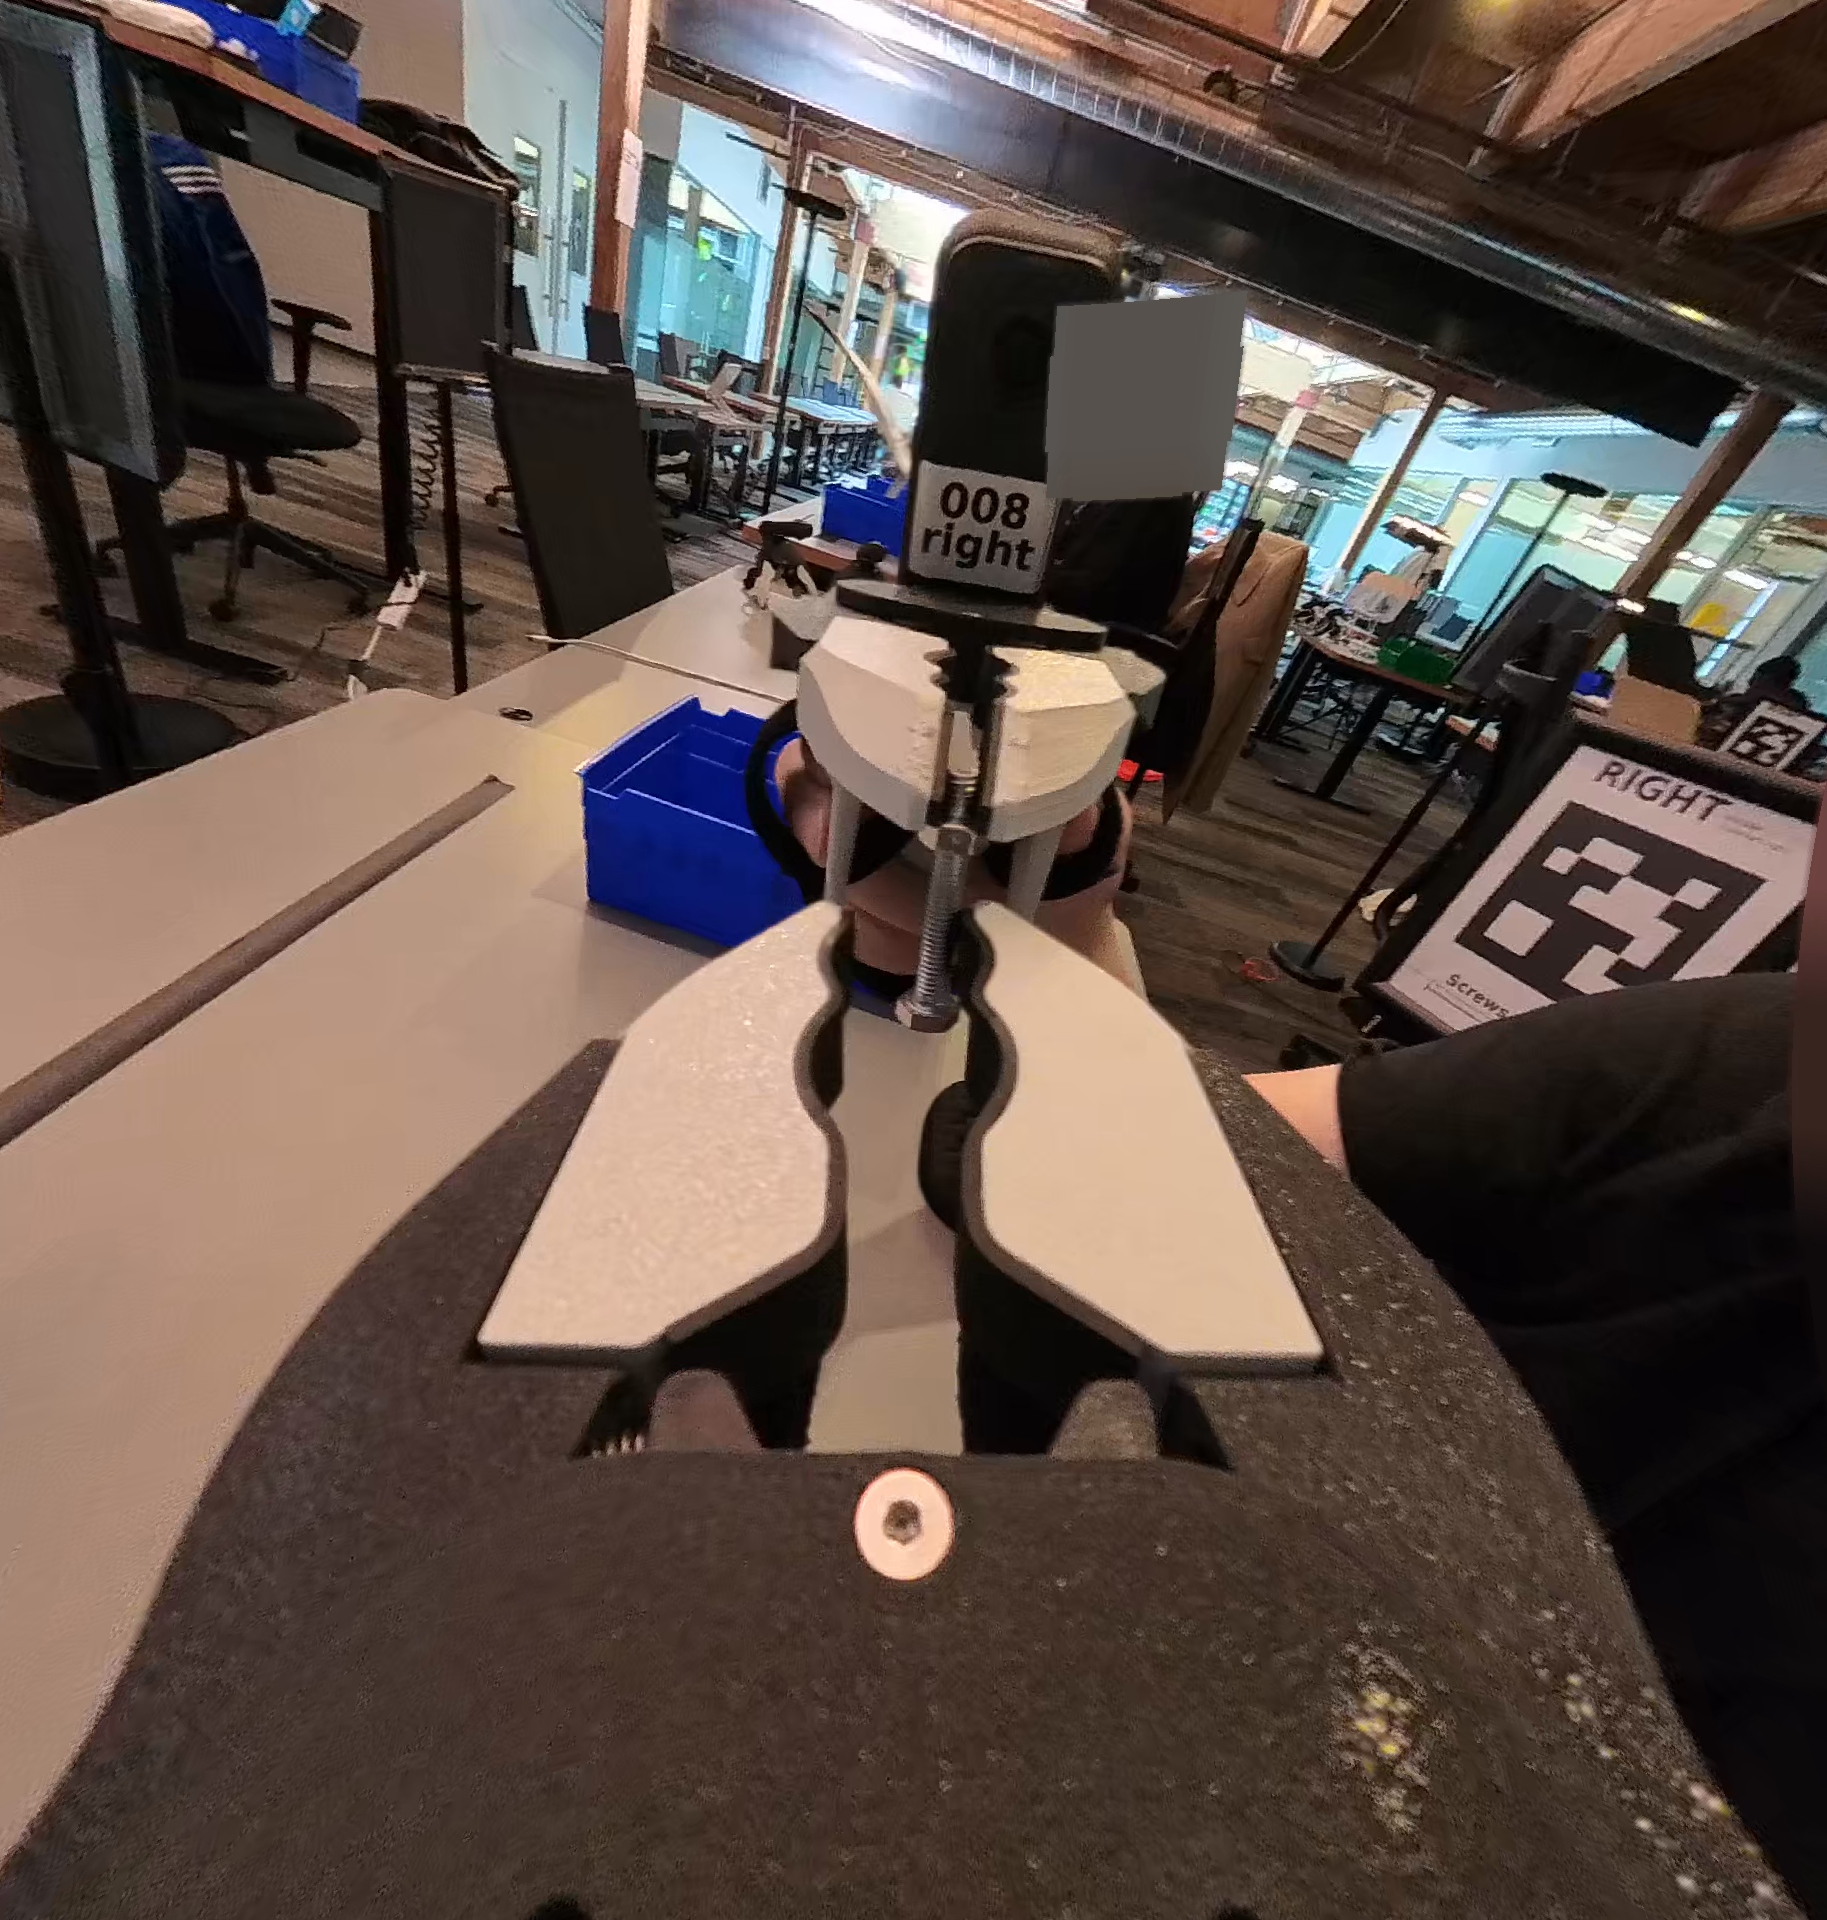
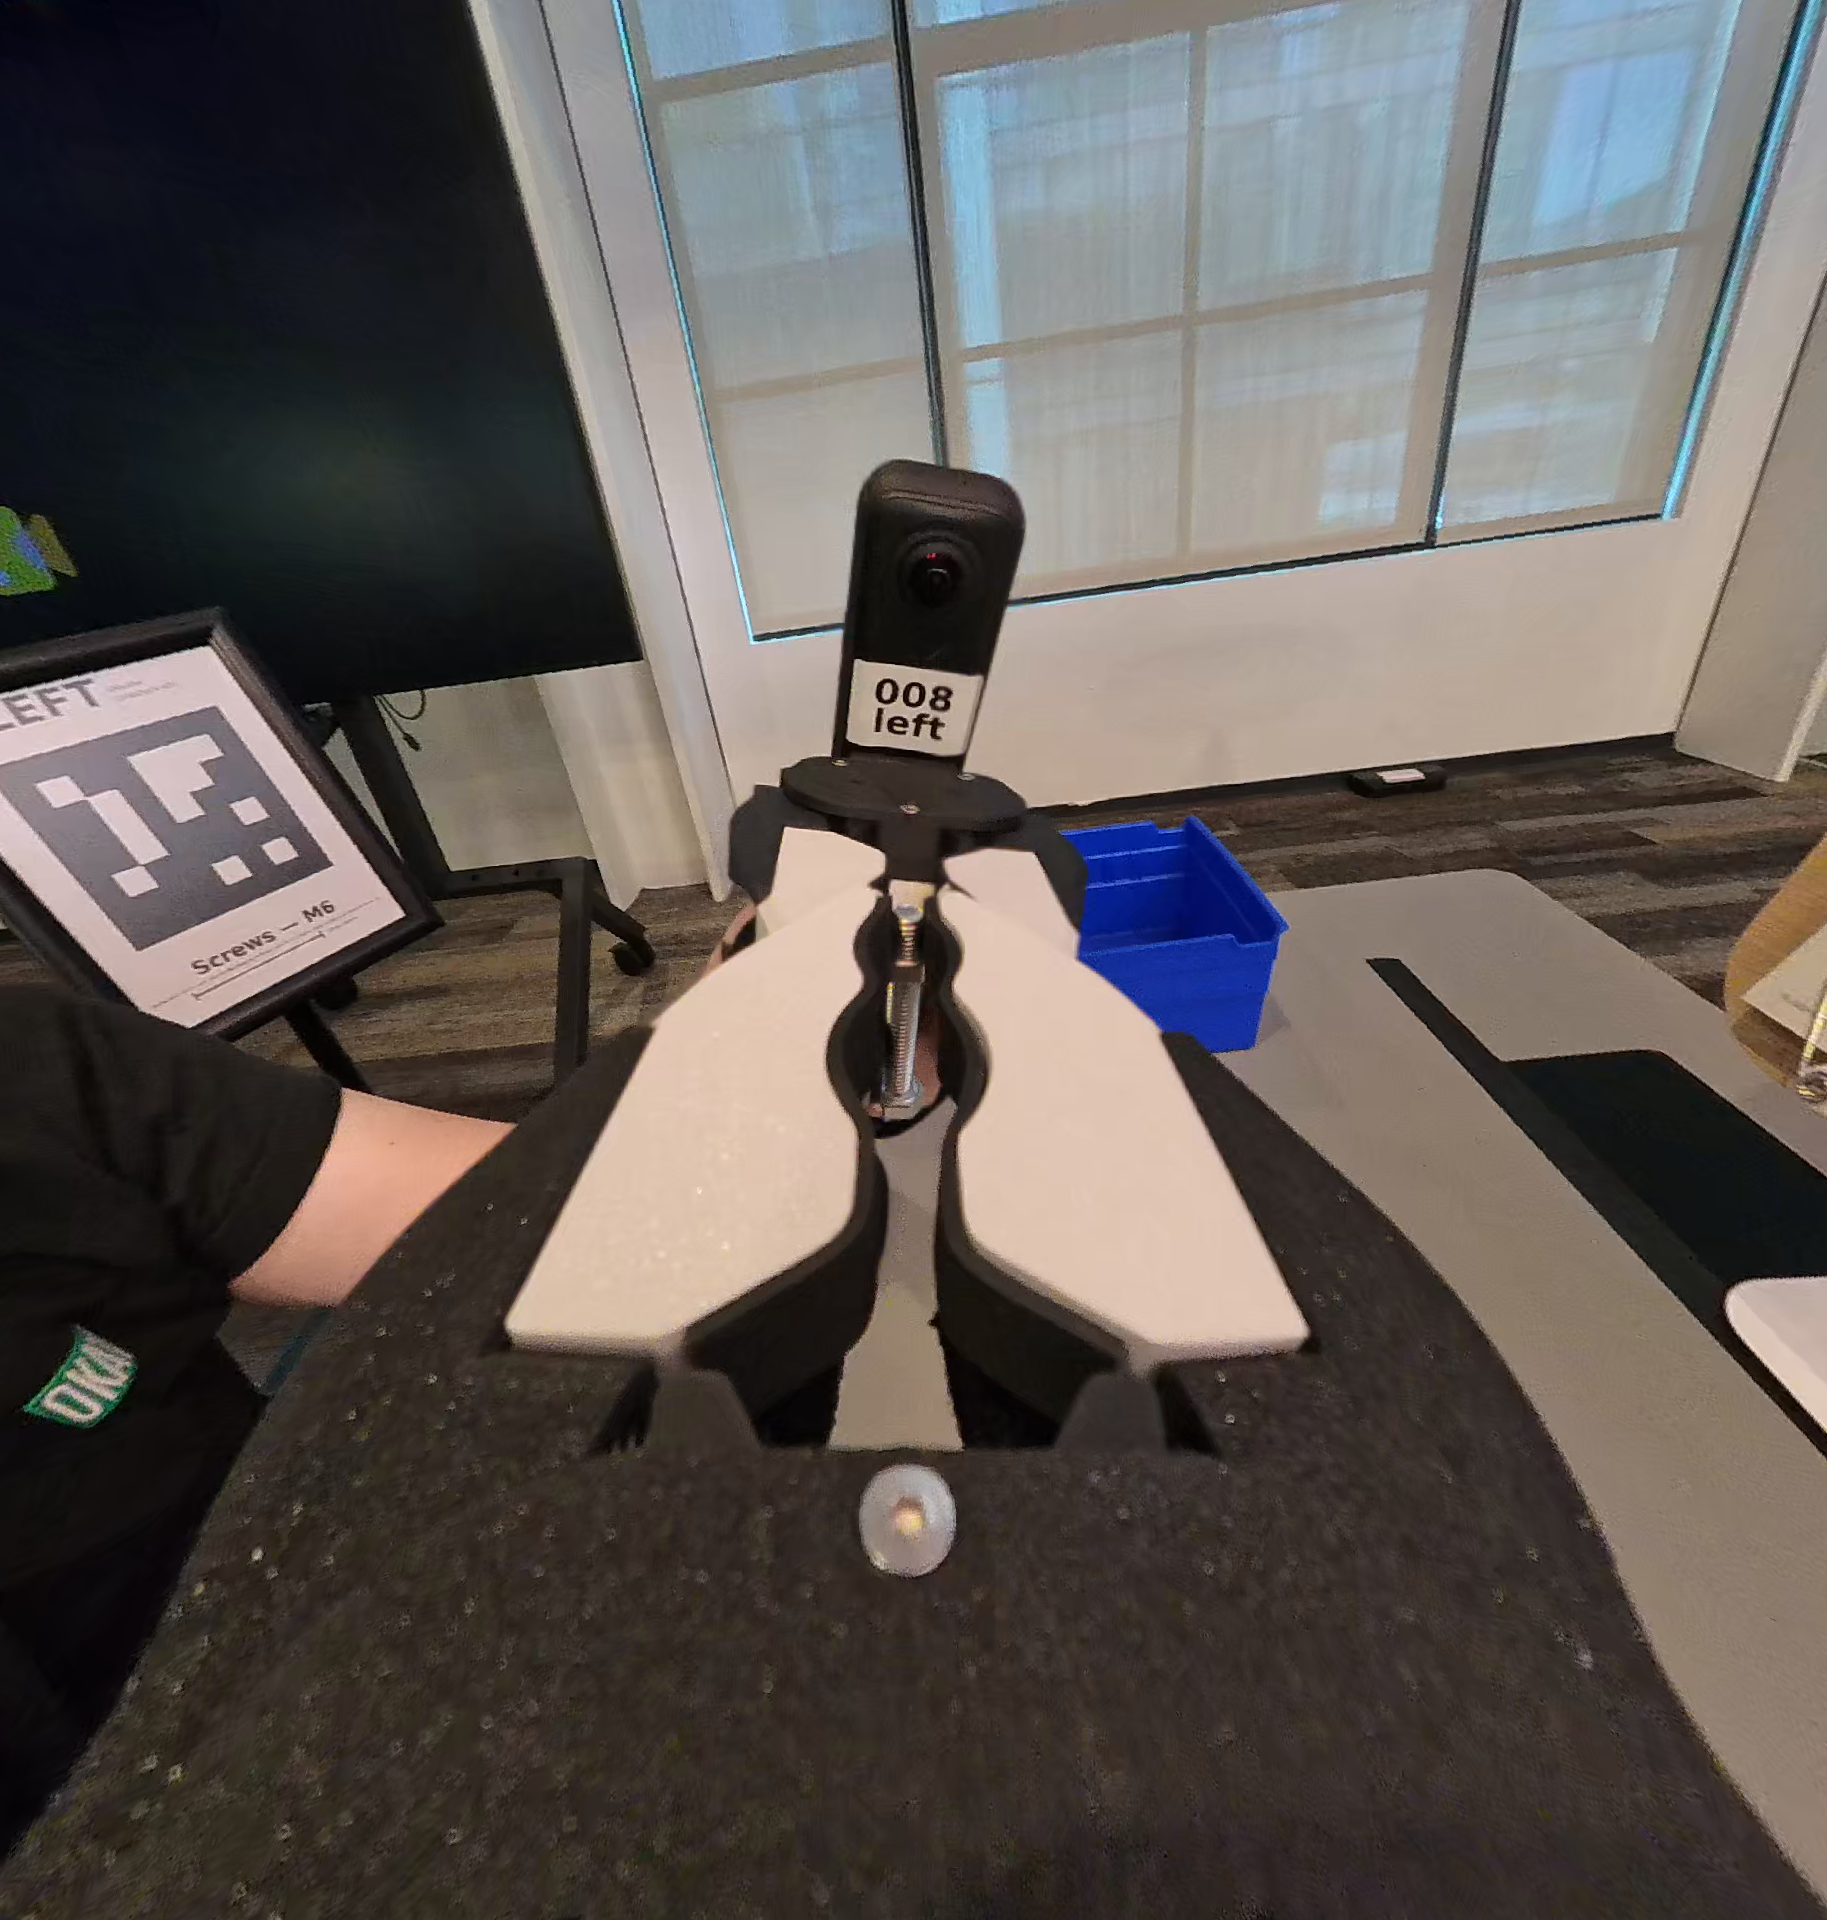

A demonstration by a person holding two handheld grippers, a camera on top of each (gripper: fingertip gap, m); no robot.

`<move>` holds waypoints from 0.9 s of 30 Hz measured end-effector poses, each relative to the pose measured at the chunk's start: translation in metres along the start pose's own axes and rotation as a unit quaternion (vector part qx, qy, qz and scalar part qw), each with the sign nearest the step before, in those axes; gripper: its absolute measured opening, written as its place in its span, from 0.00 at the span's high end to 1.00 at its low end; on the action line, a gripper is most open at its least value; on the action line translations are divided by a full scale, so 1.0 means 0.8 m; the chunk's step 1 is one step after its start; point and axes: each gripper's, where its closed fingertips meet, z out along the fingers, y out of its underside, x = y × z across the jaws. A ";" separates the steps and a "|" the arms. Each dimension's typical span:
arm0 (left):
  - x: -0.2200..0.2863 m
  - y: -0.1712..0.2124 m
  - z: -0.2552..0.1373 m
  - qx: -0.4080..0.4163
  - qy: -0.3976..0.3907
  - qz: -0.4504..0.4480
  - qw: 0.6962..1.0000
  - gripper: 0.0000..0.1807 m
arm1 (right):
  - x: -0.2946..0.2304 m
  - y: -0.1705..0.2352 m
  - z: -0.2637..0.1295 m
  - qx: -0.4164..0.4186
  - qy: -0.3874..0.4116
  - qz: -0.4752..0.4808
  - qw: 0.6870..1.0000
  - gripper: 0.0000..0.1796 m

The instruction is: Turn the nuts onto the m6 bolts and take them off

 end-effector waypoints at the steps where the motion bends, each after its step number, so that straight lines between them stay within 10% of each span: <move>1: 0.001 0.001 0.000 0.000 0.008 -0.004 1.000 0.93 | 0.003 0.001 0.000 -0.002 0.006 -0.002 1.000 0.97; 22: -0.003 0.009 0.007 -0.017 -0.003 0.026 1.000 0.97 | 0.009 0.003 -0.005 -0.010 0.018 0.006 1.000 0.97; 27: -0.034 -0.002 0.002 0.005 -0.120 0.097 0.988 0.97 | 0.036 -0.013 -0.040 -0.042 0.193 -0.065 0.978 0.85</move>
